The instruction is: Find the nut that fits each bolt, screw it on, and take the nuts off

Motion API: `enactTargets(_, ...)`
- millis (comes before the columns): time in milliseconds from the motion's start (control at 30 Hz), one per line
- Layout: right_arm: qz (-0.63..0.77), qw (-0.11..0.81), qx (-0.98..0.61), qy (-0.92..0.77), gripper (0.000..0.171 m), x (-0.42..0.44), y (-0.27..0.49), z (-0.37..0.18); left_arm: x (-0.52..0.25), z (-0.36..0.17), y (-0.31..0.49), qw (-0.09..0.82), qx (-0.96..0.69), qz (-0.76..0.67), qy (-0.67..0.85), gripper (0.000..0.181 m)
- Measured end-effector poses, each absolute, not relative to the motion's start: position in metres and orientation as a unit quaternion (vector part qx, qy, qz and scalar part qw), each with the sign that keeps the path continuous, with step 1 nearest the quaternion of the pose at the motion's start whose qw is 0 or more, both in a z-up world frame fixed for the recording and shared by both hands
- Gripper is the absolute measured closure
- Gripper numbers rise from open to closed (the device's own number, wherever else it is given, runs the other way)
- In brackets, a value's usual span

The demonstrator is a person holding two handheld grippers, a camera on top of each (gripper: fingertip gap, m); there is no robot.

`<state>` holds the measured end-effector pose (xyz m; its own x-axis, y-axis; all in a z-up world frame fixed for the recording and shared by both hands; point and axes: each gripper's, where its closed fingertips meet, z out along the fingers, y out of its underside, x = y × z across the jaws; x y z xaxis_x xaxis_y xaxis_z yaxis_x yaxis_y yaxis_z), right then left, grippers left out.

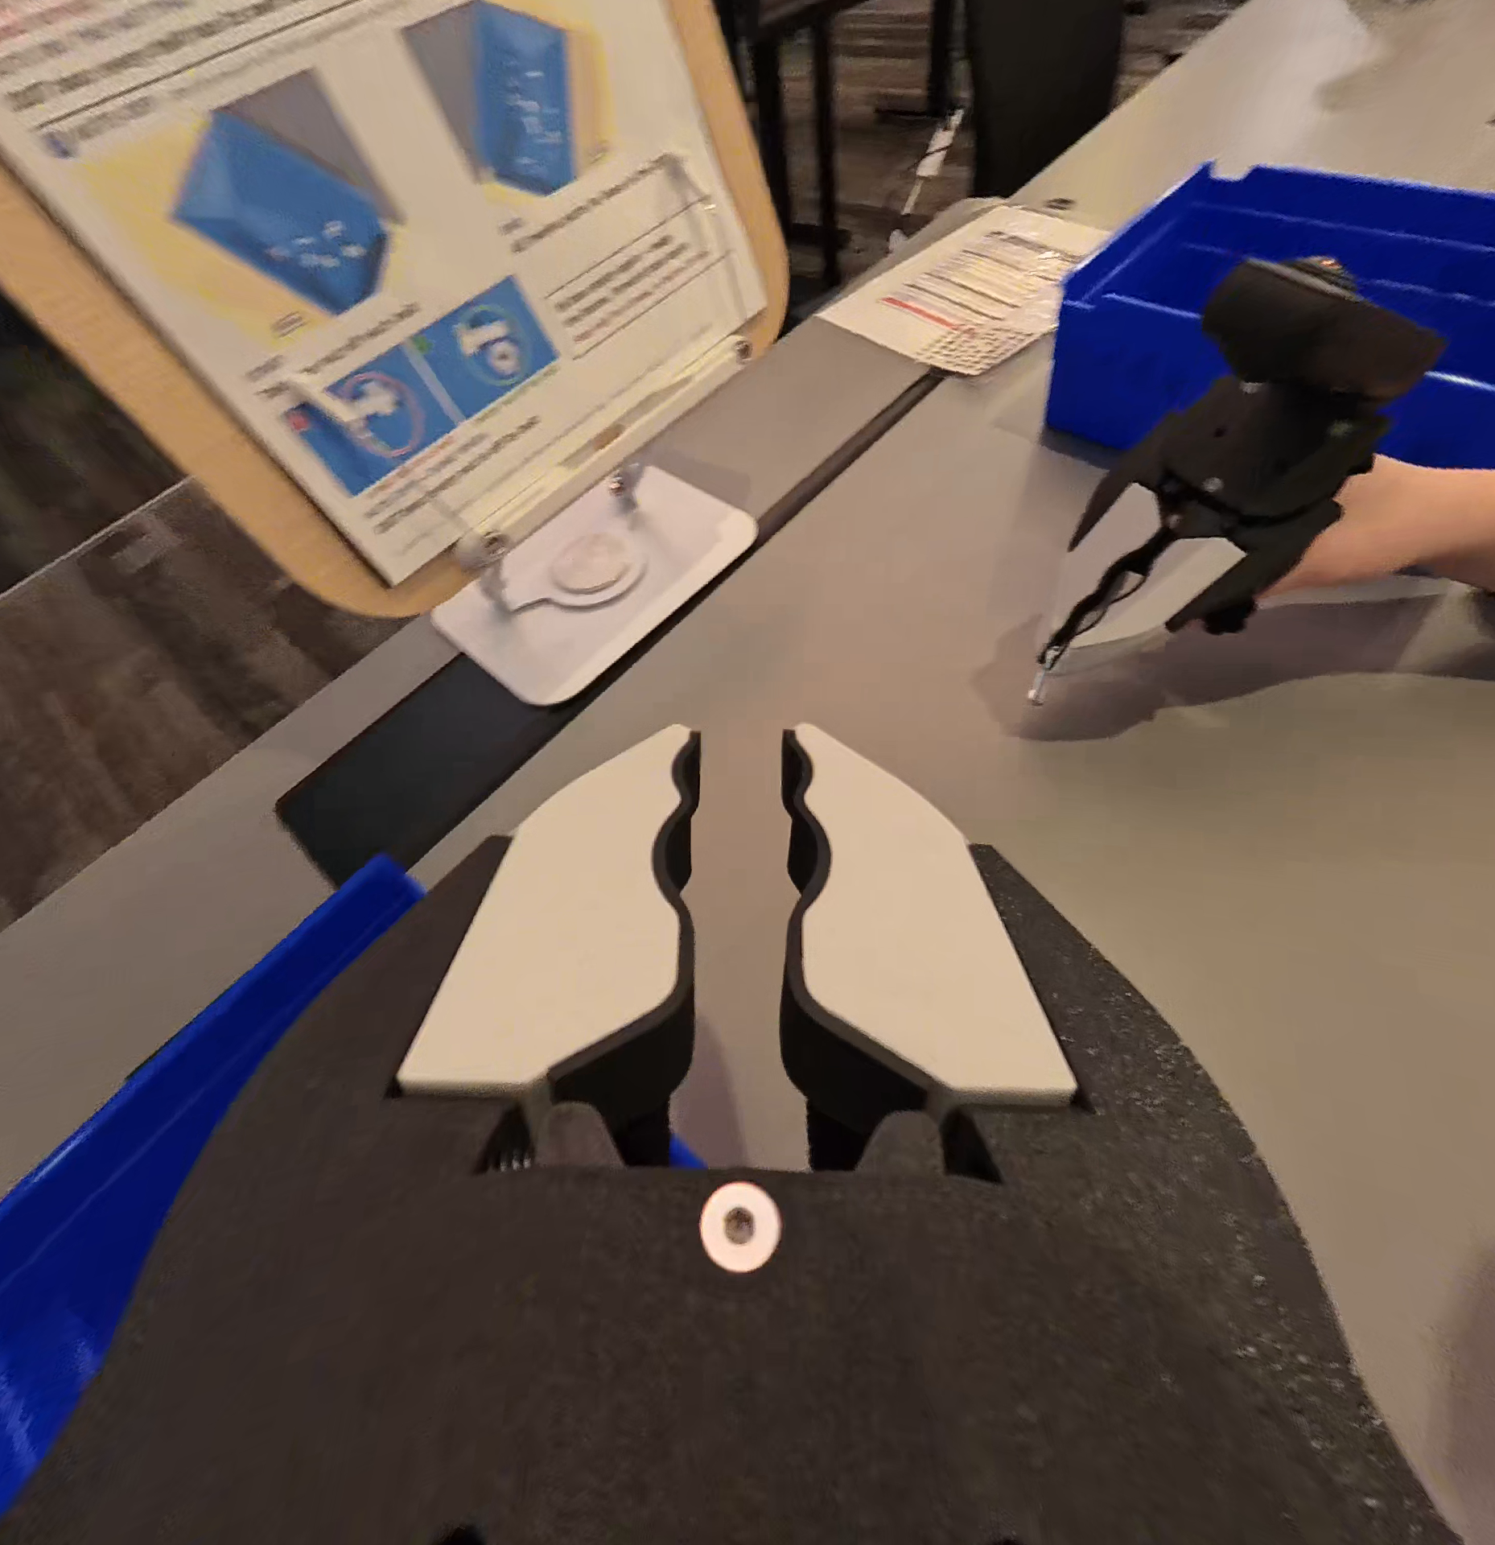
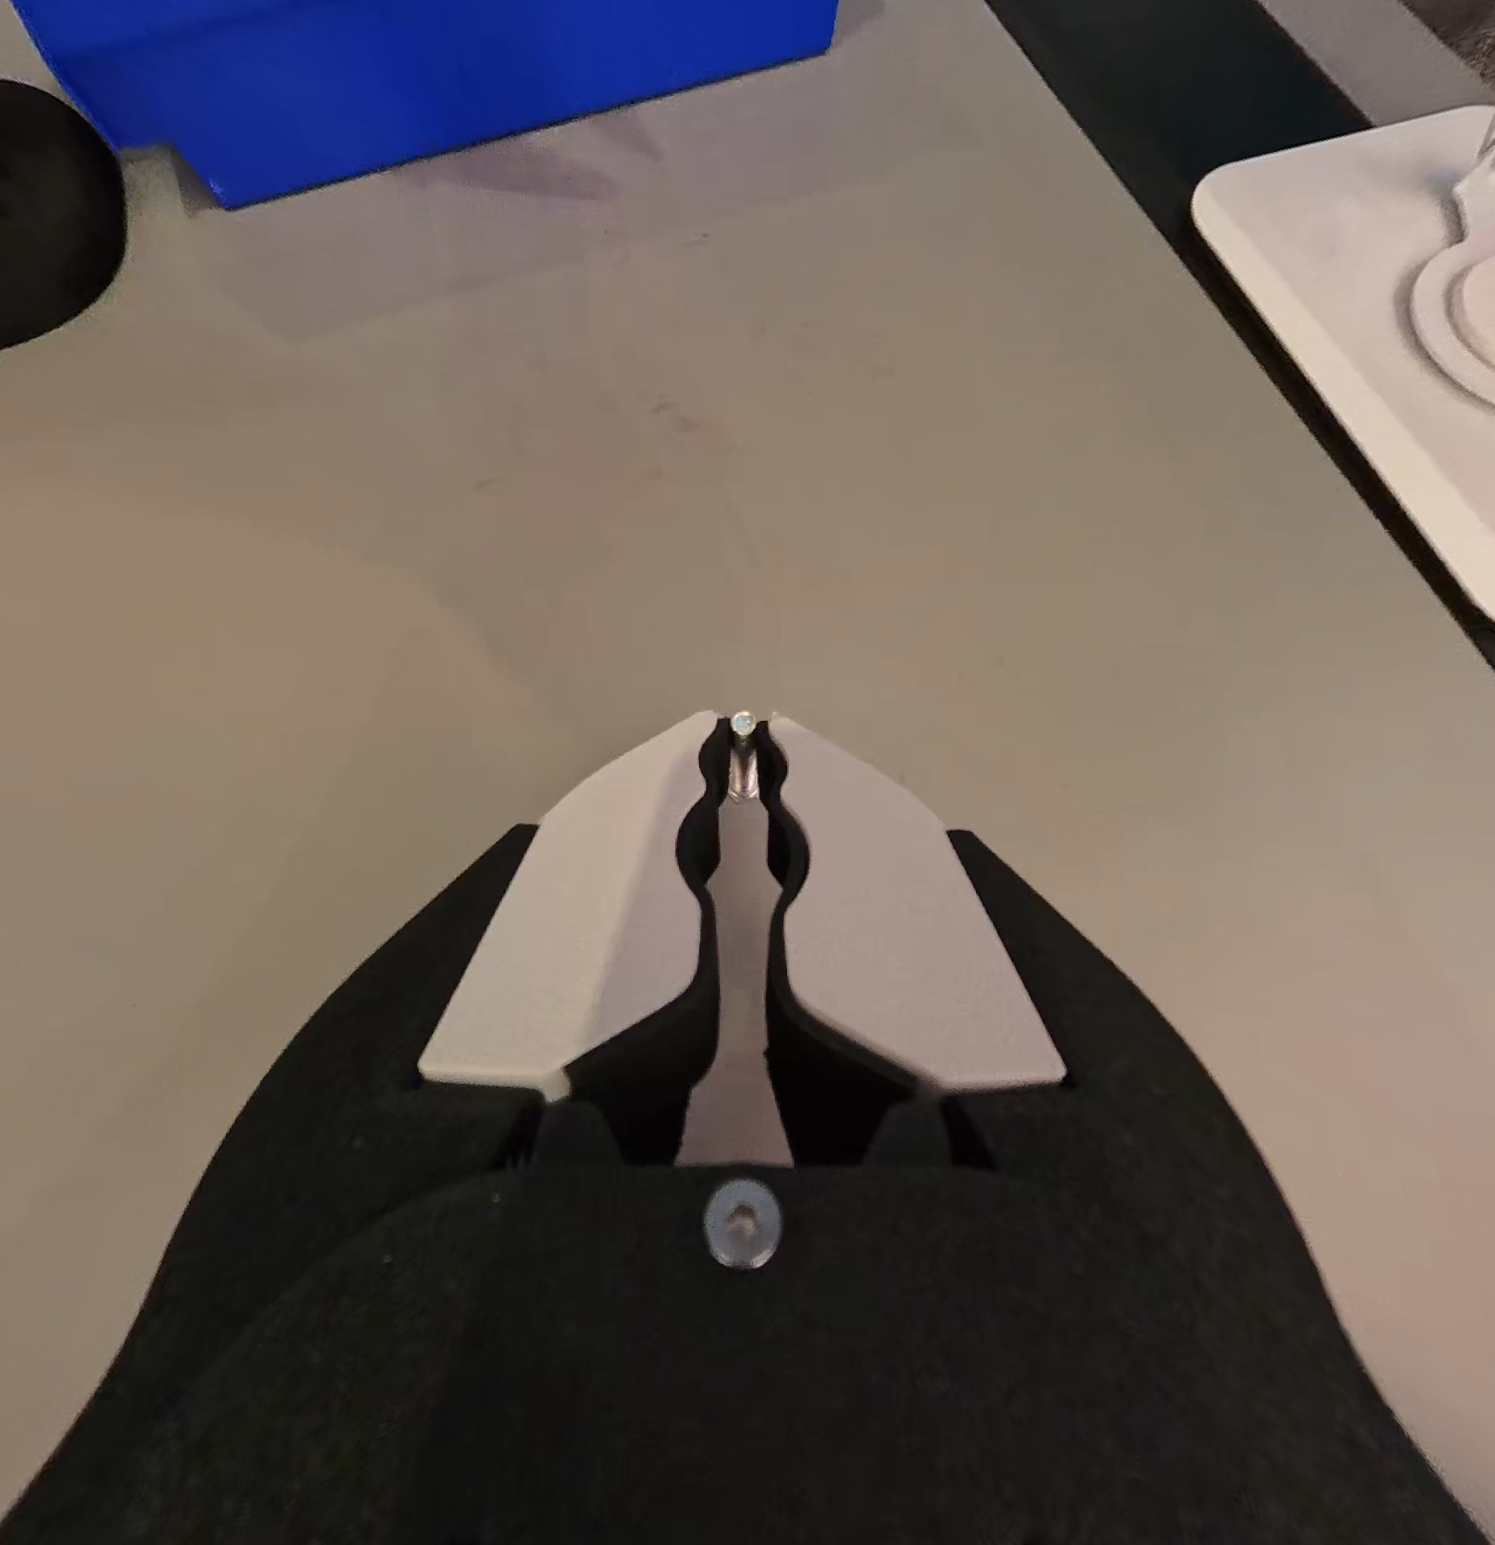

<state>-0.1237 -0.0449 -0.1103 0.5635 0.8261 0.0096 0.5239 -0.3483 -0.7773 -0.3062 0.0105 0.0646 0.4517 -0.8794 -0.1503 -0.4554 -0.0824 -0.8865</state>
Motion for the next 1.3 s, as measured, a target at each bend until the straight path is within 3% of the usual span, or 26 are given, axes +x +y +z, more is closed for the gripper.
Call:
enactTargets(267,0.198,0.378,-0.802,-0.419,0.166,-0.123,-0.041,-0.124,-0.379,0.049,0.044,0.474,-0.769,-0.102,0.416,0.165)
enactTargets(400,0.202,0.379,-0.797,-0.424,0.166,-0.124,-0.041,-0.126,-0.404,0.026,0.049,0.418,-0.818,-0.102,0.382,0.169)
enactTargets(567,0.203,0.4,-0.787,-0.423,0.148,-0.125,-0.04,-0.118,-0.434,-0.007,0.061,0.362,-0.86,-0.079,0.35,0.17)
enactTargets(667,0.208,0.413,-0.78,-0.422,0.148,-0.126,-0.04,-0.111,-0.447,-0.043,0.064,0.286,-0.902,-0.086,0.311,0.179)
enactTargets(900,0.208,0.411,-0.783,-0.417,0.146,-0.124,-0.041,-0.112,-0.474,-0.114,0.052,0.129,-0.93,-0.044,0.343,0.179)
enactTargets(1133,0.201,0.417,-0.784,-0.413,0.145,-0.118,-0.039,-0.107,-0.464,-0.123,0.052,0.111,-0.937,-0.108,0.314,0.177)
enactTargets(1300,0.215,0.425,-0.779,-0.407,0.145,-0.117,-0.04,-0.099,-0.471,-0.137,0.059,0.134,-0.893,-0.043,0.427,0.17)
